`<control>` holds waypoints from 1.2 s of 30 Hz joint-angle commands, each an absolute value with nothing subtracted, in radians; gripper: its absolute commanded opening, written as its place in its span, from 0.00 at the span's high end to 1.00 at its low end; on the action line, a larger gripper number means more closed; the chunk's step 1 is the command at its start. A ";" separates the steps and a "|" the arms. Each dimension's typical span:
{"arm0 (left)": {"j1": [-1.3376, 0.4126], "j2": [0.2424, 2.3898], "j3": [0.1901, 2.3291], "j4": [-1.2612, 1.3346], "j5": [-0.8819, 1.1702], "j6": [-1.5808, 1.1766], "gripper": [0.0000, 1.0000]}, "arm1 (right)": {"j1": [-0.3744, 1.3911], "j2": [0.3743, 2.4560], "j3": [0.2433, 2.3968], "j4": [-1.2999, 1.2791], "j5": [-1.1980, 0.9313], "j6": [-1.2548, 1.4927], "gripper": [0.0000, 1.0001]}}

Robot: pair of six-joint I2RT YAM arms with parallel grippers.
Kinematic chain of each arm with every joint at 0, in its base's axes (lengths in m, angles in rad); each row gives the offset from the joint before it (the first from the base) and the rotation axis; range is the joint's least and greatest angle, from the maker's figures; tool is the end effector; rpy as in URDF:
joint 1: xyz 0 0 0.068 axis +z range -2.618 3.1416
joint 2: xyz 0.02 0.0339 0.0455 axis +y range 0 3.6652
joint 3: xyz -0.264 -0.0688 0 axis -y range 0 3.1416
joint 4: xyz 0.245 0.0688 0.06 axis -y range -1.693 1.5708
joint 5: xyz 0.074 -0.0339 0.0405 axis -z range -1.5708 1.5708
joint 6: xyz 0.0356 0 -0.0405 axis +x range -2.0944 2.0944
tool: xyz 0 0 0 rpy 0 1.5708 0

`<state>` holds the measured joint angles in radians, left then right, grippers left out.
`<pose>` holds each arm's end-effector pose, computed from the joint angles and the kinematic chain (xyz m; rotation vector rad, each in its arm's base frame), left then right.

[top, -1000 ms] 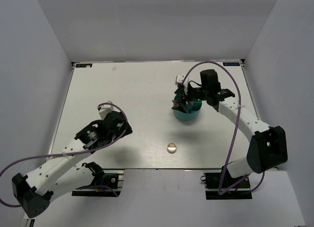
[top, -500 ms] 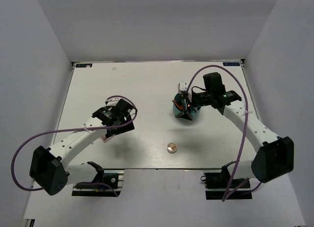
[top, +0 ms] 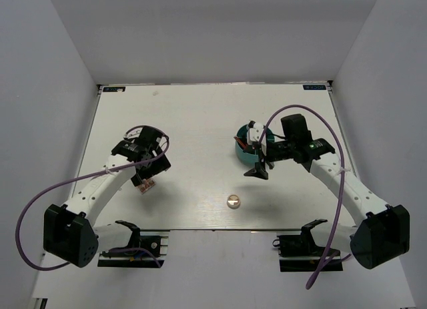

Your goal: Organize the makeup

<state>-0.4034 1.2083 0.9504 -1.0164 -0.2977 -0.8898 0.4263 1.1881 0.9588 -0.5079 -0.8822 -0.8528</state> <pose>0.1974 -0.0729 0.2526 -0.7159 2.6319 0.0810 0.2119 0.1264 0.2962 -1.5699 1.3914 0.7551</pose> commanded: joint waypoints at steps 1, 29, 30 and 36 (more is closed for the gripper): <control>-0.362 1.207 0.963 -1.011 -0.258 -0.868 0.02 | 0.434 1.161 0.954 -0.529 -0.904 -0.881 0.11; -0.031 1.189 0.858 -0.936 -0.147 -0.690 0.02 | 0.456 1.210 0.927 -0.482 -0.879 -0.769 0.11; -0.015 1.189 0.856 -0.927 -0.132 -0.689 0.02 | 0.457 1.210 0.925 -0.482 -0.876 -0.769 0.11; 0.034 1.226 0.859 -0.874 -0.058 -0.689 0.02 | 0.465 1.210 0.920 -0.474 -0.876 -0.761 0.11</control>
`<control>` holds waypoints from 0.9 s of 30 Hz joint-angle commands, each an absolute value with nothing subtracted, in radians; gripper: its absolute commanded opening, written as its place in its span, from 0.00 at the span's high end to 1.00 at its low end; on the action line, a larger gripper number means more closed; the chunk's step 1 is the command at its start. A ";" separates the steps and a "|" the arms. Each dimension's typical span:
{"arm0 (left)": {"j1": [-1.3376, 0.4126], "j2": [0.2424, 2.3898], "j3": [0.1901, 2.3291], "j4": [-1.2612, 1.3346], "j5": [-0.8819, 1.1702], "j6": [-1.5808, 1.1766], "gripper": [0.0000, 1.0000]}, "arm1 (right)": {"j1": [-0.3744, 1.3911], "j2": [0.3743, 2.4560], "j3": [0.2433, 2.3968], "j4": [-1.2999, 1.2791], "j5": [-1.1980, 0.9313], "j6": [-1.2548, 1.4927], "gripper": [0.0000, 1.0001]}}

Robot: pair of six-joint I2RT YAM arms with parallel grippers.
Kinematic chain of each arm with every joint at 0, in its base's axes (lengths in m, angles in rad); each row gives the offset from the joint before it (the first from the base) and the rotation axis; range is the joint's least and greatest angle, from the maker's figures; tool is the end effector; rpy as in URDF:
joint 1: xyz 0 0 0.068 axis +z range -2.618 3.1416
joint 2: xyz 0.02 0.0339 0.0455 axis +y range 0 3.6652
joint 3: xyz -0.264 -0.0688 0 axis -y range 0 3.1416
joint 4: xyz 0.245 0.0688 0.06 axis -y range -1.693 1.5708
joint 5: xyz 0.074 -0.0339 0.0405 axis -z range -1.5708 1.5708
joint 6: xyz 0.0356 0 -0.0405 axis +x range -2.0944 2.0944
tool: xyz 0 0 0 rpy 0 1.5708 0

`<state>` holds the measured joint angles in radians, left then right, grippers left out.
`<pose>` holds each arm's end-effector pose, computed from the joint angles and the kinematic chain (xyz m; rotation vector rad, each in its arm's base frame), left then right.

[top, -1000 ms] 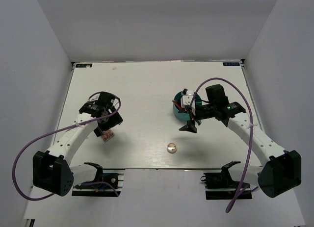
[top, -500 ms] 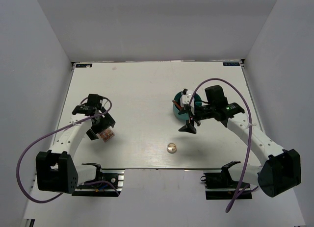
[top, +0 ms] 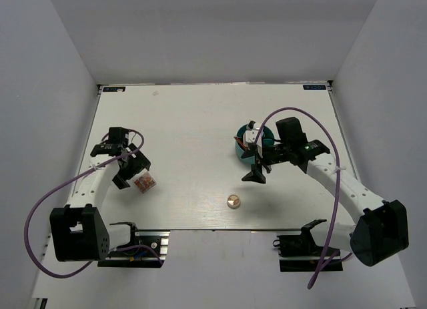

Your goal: Organize the makeup

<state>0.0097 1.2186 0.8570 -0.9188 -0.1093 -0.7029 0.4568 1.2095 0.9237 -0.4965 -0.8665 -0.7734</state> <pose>0.2106 0.0059 0.2259 -1.0090 2.6460 0.0050 0.2102 0.1335 0.2805 -1.5526 1.4922 0.8272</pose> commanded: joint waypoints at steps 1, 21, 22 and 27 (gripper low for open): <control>0.034 1.230 0.862 -0.873 -0.048 -0.684 0.02 | 0.468 1.212 0.919 -0.471 -0.876 -0.758 0.11; 0.202 1.331 0.848 -0.792 -0.094 -0.706 0.63 | 0.557 1.262 0.962 -0.445 -0.847 -0.749 0.11; 0.202 1.339 0.851 -0.788 -0.095 -0.704 0.63 | 0.560 1.264 0.959 -0.443 -0.845 -0.747 0.11; 0.212 1.382 0.835 -0.773 -0.124 -0.686 0.63 | 0.564 1.259 0.954 -0.430 -0.834 -0.736 0.11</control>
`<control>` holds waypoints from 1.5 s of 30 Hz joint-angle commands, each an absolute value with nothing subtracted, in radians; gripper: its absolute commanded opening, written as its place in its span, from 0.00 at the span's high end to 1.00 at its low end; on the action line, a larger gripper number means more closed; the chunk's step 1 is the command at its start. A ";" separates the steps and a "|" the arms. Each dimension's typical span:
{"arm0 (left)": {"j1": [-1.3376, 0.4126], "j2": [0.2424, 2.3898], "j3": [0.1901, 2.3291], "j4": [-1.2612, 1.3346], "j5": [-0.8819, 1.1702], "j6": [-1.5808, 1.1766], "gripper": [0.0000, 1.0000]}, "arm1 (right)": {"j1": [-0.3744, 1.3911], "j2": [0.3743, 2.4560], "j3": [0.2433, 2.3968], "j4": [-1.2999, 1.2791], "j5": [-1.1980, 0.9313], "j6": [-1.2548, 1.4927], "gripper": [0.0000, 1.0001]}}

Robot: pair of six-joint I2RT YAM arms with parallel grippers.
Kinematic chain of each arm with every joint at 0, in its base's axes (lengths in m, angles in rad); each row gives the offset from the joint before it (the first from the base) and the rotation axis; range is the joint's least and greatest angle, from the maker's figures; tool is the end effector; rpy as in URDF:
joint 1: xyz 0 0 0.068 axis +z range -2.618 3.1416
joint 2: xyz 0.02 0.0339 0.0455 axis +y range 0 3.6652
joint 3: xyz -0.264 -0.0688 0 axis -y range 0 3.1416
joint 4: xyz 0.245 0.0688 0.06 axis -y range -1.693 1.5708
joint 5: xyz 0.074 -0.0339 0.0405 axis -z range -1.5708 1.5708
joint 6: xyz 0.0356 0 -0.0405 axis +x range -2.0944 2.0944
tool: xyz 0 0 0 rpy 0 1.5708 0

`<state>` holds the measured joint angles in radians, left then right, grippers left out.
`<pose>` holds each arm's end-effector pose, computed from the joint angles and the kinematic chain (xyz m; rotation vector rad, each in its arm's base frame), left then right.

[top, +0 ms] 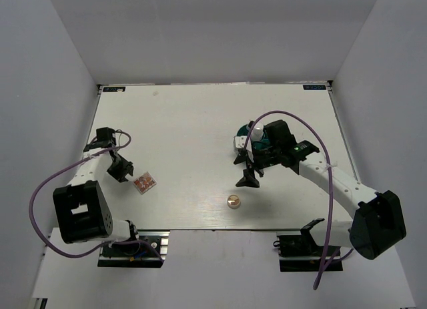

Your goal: Organize the makeup

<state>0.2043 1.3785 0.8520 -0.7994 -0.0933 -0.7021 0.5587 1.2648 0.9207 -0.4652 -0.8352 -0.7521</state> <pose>0.2324 0.0515 0.1952 -1.2764 2.5831 0.0430 0.2055 0.1596 0.2682 -1.6301 1.4873 0.8755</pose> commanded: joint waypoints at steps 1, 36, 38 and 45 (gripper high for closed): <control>0.222 1.390 0.830 -0.762 -0.126 -0.684 0.62 | 0.566 1.259 0.953 -0.428 -0.833 -0.733 0.11; 0.192 1.419 0.675 -0.663 0.048 -0.646 0.56 | 0.571 1.261 0.956 -0.410 -0.838 -0.719 0.11; 0.192 1.414 0.661 -0.660 0.064 -0.644 0.56 | 0.572 1.262 0.957 -0.405 -0.838 -0.718 0.11; 0.181 1.414 0.627 -0.634 0.144 -0.641 0.58 | 0.575 1.269 0.963 -0.405 -0.833 -0.716 0.11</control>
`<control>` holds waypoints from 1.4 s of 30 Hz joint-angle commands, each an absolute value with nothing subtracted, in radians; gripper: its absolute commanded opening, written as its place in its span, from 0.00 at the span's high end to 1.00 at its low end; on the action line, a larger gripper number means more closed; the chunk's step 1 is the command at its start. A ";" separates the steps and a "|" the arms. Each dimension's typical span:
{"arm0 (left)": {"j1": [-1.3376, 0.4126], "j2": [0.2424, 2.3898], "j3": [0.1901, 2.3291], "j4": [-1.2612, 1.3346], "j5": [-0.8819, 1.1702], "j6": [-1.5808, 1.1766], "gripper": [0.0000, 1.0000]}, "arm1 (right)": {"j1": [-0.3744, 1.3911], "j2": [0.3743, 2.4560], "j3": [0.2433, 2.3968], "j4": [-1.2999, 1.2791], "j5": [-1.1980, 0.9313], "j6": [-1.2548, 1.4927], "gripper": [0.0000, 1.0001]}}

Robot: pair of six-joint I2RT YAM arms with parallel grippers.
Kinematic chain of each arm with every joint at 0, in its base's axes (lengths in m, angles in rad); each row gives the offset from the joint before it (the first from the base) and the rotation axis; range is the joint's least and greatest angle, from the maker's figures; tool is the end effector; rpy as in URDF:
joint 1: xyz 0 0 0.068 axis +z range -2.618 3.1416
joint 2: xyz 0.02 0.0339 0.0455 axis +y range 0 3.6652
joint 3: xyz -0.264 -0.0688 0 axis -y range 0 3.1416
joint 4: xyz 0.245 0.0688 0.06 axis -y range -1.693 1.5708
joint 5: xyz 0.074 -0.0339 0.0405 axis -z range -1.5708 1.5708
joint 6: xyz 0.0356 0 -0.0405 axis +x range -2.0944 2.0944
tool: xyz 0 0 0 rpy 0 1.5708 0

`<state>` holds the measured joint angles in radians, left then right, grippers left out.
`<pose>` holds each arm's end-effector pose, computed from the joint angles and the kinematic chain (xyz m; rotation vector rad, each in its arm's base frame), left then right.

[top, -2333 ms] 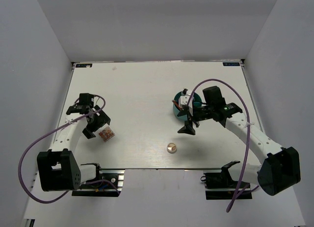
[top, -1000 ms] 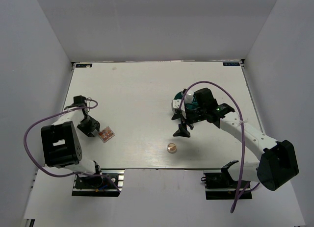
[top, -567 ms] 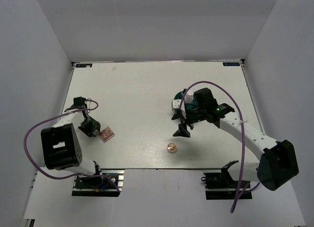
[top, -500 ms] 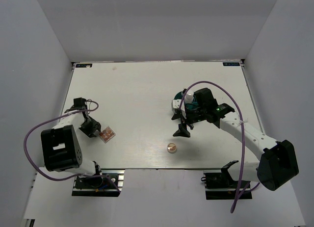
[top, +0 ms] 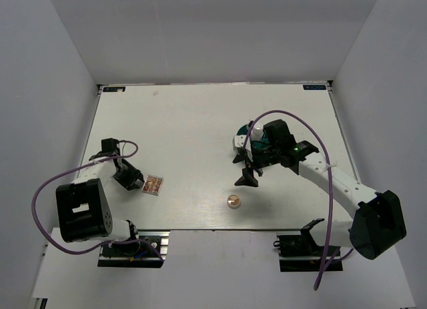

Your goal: Organize the makeup

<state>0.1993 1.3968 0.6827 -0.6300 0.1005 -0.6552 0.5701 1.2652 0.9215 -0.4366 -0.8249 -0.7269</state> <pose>0.2196 0.0407 0.1518 -1.2011 2.6786 -0.2193 0.2058 0.1630 0.2701 -1.6177 1.4822 0.8710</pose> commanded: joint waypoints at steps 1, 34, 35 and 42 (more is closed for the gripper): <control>0.181 1.417 0.627 -0.630 0.149 -0.641 0.59 | 0.578 1.270 0.965 -0.405 -0.833 -0.716 0.11; 0.189 1.212 0.871 -0.821 0.020 -0.624 0.25 | 0.873 1.887 1.523 -0.606 -0.735 -0.520 0.11; 0.189 1.203 0.876 -0.825 0.021 -0.626 0.24 | 0.890 1.885 1.511 -0.566 -0.715 -0.511 0.11; 0.189 1.098 0.906 -0.818 0.083 -0.675 0.13 | 1.009 1.828 1.374 -0.232 -0.555 -0.411 0.15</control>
<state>0.1822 1.1458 0.8562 -0.8097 0.0570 -0.6525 0.9569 1.8671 1.3842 -0.3820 -0.6170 -0.4919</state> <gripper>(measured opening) 0.861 0.861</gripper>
